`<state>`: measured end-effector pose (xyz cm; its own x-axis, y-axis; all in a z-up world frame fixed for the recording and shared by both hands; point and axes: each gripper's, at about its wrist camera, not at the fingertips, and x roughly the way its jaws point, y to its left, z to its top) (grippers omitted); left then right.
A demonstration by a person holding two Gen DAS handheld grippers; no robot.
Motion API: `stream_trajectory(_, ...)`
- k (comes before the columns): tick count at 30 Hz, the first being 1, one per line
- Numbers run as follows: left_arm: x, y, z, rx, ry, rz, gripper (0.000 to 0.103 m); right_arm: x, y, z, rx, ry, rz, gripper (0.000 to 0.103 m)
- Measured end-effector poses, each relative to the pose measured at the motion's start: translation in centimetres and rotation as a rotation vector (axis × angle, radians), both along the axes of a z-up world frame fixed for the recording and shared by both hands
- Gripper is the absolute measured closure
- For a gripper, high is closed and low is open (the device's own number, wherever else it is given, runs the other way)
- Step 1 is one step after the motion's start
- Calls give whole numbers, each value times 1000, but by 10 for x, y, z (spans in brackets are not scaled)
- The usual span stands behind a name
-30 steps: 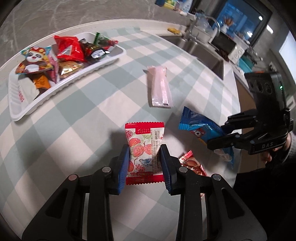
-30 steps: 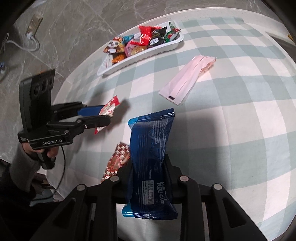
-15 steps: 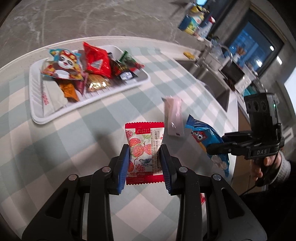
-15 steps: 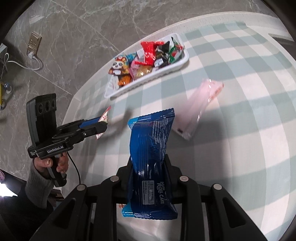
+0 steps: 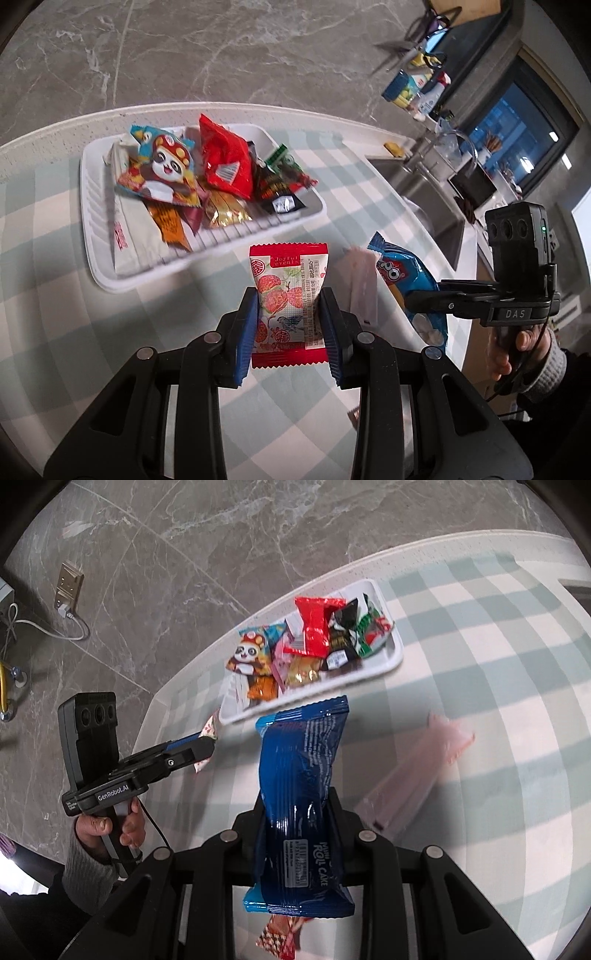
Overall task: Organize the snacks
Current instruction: 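Carry the red-white candy and blue cake packet to the tray with both tools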
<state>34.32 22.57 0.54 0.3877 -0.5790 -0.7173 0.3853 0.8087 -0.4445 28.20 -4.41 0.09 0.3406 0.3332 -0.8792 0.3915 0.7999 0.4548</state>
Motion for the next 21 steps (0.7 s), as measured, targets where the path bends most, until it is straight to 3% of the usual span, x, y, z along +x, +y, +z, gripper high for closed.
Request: stream_trajectory(21,77,-6,9,13,3,92,73,85,-55,-26,-14,-4,-34,74)
